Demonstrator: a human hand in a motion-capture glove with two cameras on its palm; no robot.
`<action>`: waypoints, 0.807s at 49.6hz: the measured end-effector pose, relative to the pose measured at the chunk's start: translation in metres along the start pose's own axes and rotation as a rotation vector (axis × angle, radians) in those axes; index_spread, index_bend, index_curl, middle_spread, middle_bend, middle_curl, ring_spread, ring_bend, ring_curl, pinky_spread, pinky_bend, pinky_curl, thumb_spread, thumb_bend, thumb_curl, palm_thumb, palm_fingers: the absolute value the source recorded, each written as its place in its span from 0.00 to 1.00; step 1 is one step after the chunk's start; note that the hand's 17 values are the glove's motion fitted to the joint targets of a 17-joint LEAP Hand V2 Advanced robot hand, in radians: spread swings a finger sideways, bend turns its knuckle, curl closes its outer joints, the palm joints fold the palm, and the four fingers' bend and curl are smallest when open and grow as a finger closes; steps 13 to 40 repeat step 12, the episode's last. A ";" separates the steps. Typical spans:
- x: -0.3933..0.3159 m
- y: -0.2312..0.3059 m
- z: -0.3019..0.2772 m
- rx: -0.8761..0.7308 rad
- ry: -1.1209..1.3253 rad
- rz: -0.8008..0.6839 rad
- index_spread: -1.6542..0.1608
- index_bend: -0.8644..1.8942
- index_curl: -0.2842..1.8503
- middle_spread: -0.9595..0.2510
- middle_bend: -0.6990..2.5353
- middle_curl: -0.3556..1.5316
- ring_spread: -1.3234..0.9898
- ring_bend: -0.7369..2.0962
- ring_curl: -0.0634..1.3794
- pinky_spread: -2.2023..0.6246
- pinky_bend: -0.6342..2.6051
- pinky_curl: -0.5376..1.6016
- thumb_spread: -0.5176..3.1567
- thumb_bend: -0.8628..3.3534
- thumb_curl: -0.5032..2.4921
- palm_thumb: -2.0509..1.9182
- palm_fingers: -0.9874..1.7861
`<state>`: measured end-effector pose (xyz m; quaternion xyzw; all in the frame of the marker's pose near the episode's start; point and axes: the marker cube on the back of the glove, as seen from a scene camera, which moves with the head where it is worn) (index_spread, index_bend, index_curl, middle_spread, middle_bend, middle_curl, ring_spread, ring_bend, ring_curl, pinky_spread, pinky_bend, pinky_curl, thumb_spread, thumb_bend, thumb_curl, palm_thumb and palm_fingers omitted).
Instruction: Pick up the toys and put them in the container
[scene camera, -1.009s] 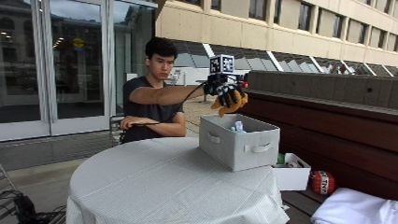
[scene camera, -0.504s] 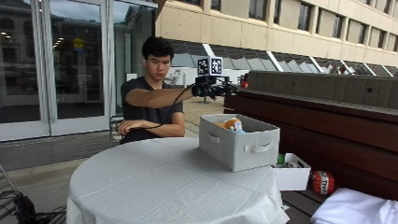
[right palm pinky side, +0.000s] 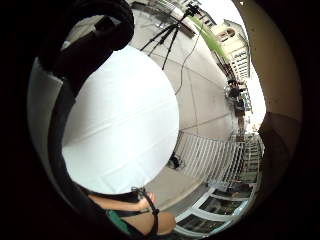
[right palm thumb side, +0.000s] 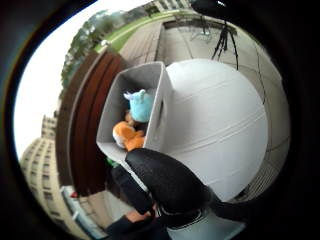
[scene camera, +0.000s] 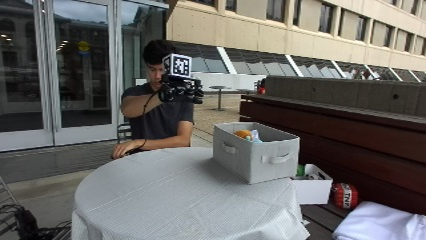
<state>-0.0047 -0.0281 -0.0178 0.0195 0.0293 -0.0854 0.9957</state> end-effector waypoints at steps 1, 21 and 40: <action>0.007 0.004 0.000 -0.004 0.002 0.001 0.73 0.37 0.26 0.78 0.27 0.40 0.58 0.39 0.24 0.77 0.56 0.42 0.39 0.18 0.24 0.47 0.33; 0.062 0.047 0.000 -0.020 -0.036 0.038 0.73 0.37 0.26 0.78 0.27 0.39 0.58 0.38 0.24 0.78 0.55 0.41 0.39 0.18 0.23 0.48 0.33; 0.062 0.047 0.000 -0.020 -0.036 0.038 0.73 0.37 0.26 0.78 0.27 0.39 0.58 0.38 0.24 0.78 0.55 0.41 0.39 0.18 0.23 0.48 0.33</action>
